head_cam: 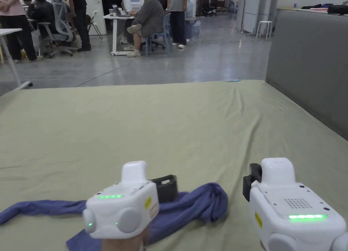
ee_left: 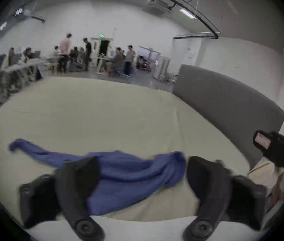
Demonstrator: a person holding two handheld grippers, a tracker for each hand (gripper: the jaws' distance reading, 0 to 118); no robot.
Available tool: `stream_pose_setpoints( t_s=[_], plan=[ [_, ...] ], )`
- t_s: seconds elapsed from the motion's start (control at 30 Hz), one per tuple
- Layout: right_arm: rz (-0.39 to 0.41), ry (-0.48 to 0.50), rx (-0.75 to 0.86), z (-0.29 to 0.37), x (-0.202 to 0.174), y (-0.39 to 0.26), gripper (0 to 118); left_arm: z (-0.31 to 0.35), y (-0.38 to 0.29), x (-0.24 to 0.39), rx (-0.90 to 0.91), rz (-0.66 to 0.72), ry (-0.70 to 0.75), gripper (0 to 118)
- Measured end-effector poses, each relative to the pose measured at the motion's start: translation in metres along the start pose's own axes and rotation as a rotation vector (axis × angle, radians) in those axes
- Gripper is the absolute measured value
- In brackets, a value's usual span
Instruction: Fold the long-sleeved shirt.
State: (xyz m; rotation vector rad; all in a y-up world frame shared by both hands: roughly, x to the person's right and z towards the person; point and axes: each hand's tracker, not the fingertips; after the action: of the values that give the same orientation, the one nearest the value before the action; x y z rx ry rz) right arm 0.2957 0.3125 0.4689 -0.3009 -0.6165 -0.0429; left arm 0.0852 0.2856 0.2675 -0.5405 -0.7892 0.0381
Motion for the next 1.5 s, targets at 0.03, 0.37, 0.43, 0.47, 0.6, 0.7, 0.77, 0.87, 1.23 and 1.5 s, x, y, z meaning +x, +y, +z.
stream_pose_setpoints(
  t_s=[0.03, 0.37, 0.43, 0.47, 0.6, 0.7, 0.77, 0.87, 1.23, 1.5],
  plan=[
    [0.002, -0.001, -0.007, 0.001, -0.002, -0.001, 0, 0.016, -0.006, -0.005, 0.037, -0.009, 0.064, 49],
    [0.015, 0.030, -0.021, 0.006, -0.007, -0.007, 0, 0.087, -0.017, -0.065, 0.035, 0.042, 0.253, 0],
    [-0.001, 0.034, -0.017, 0.007, -0.007, -0.007, 0, 0.070, -0.012, -0.076, -0.010, 0.045, 0.236, 1],
    [-0.004, 0.038, -0.020, 0.007, -0.007, -0.007, 0, 0.059, -0.008, -0.085, -0.079, 0.057, 0.254, 20],
    [-0.004, 0.041, -0.028, 0.002, -0.007, -0.010, 0, 0.001, -0.011, -0.121, -0.305, 0.096, 0.280, 114],
    [-0.020, 0.030, -0.055, -0.004, -0.006, -0.014, 0, -0.047, -0.025, -0.144, -0.445, 0.069, 0.425, 113],
    [-0.029, 0.042, -0.070, -0.008, -0.004, -0.017, 0, -0.070, -0.034, -0.160, -0.516, 0.086, 0.494, 112],
    [-0.018, 0.036, -0.093, -0.017, -0.005, -0.021, 0, -0.093, -0.044, -0.176, -0.593, 0.124, 0.471, 103],
    [-0.033, 0.106, -0.354, -0.087, -0.007, -0.024, 50, -0.079, -0.040, -0.141, -0.499, 0.019, 0.407, 0],
    [0.181, 0.046, -0.689, -0.241, -0.024, -0.057, 99, -0.069, -0.017, -0.137, -0.437, 0.053, 0.359, 0]
  ],
)
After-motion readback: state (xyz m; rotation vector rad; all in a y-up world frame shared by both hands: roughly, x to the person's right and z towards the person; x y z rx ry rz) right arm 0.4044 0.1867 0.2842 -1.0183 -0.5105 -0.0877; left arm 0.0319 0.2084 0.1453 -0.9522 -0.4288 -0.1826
